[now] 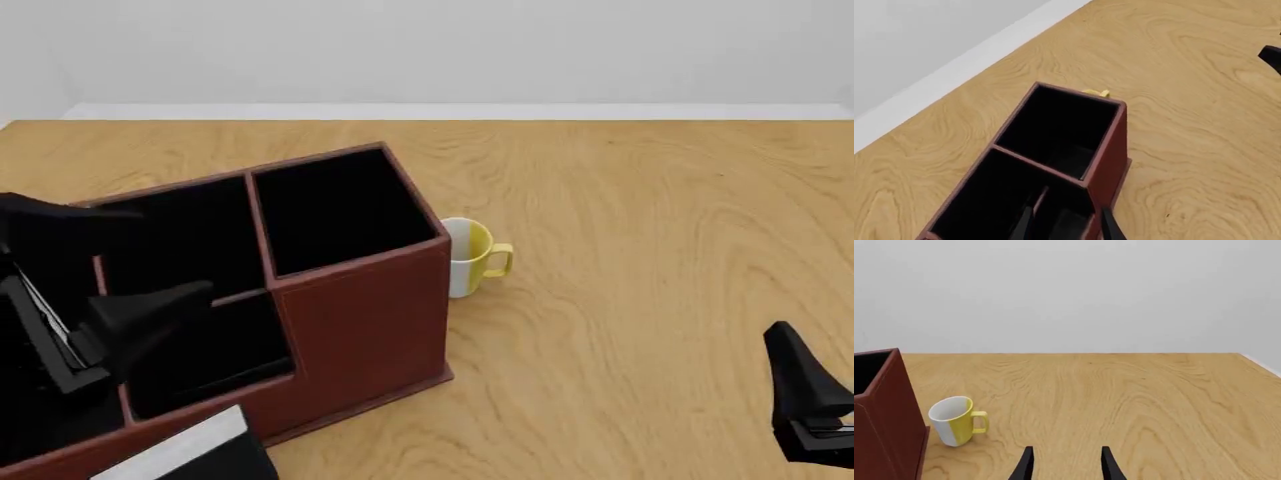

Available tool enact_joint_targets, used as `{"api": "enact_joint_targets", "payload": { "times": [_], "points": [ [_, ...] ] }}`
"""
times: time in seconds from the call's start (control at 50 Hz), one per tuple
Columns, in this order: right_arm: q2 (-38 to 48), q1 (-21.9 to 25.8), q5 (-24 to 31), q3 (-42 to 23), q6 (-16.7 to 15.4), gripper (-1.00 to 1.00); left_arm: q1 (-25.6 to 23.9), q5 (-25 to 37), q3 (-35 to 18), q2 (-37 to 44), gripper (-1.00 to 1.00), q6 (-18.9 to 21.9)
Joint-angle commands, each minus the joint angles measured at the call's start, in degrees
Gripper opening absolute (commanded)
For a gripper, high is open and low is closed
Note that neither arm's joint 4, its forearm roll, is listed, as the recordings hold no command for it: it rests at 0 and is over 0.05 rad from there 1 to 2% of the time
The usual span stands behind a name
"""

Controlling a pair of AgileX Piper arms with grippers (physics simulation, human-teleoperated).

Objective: Pick up the book and place it in the front compartment of the caddy.

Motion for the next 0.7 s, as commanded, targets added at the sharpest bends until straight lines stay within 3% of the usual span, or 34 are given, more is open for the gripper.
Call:
{"api": "enact_joint_targets", "payload": {
  "times": [0.02,0.36,0.44,0.6,0.7],
  "points": [
    [0.03,0.0,-0.04,0.0,-0.04,1.0,-0.86,4.11,0.36,1.36,1.0,2.7],
    [0.03,0.01,-0.01,-0.01,0.0,1.0,-2.29,10.72,-1.82,3.71,1.0,4.82],
    [0.0,0.02,0.02,-0.01,-0.01,1.0,-1.84,12.61,-2.82,4.71,1.0,7.55],
    [0.0,0.02,0.0,0.0,-0.03,1.0,-3.17,17.13,-6.47,7.5,1.0,8.85],
    [0.02,0.02,0.05,-0.01,0.09,1.0,-5.28,19.09,-7.6,9.46,1.0,7.55]
  ]
}}
